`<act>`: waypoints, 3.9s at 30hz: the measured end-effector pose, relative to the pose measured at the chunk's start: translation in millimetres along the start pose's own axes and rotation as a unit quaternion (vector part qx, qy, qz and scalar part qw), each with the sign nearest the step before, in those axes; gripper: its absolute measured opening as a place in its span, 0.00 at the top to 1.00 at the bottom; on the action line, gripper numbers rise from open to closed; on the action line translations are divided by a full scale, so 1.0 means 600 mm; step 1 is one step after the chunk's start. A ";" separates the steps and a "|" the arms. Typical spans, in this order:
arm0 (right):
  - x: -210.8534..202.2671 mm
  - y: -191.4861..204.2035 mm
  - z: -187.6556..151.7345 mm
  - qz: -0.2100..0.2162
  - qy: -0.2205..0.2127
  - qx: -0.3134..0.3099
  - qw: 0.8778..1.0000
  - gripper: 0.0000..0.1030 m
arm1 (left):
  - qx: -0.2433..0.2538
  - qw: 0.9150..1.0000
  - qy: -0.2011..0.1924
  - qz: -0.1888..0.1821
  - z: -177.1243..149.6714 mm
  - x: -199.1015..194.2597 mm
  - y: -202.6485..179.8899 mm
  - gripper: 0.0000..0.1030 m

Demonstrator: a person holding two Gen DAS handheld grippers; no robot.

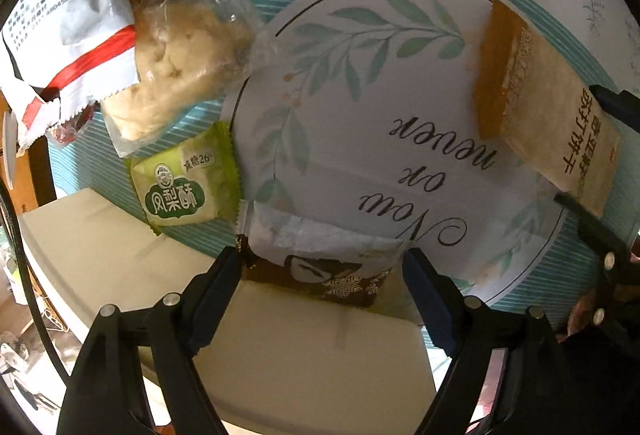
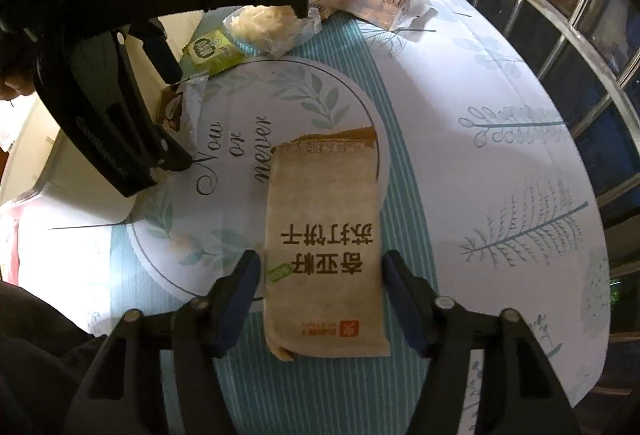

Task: Organize snacks
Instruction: 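Grasp the brown chocolate packet with the left gripper while the right holds the biscuit pack, then drop the chocolate packet and biscuit pack into the tray, opening both grippers, then grasp the clear printed bread bag with the right gripper while the left grasps the white paper bag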

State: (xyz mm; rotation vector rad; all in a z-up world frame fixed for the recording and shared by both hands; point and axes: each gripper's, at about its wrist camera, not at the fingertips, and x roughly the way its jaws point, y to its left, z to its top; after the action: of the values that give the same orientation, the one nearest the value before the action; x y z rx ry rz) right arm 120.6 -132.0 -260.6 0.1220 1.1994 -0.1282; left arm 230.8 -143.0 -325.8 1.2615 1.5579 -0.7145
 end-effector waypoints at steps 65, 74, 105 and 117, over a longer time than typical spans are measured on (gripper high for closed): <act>-0.295 0.060 0.118 0.086 -0.146 0.019 0.985 0.48 | -0.373 0.855 -0.345 -0.099 -0.465 -0.272 0.170 0.74; -0.298 0.154 0.139 0.135 -0.156 -0.006 0.978 0.48 | -0.435 0.812 -0.374 -0.106 -0.604 -0.213 0.181 0.73; -0.239 0.120 0.074 0.132 -0.055 0.075 0.987 0.41 | -0.436 0.796 -0.358 -0.221 -0.580 -0.095 0.044 0.29; -0.207 -0.036 0.049 0.121 -0.028 0.117 0.985 0.40 | -0.422 0.811 -0.353 -0.199 -0.464 -0.170 0.014 0.29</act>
State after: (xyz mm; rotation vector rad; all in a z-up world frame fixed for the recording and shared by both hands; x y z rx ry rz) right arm 99.7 -153.8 -134.7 0.4657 1.1005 -0.0598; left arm 149.6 65.2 -131.1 -0.0340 1.2433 -0.5343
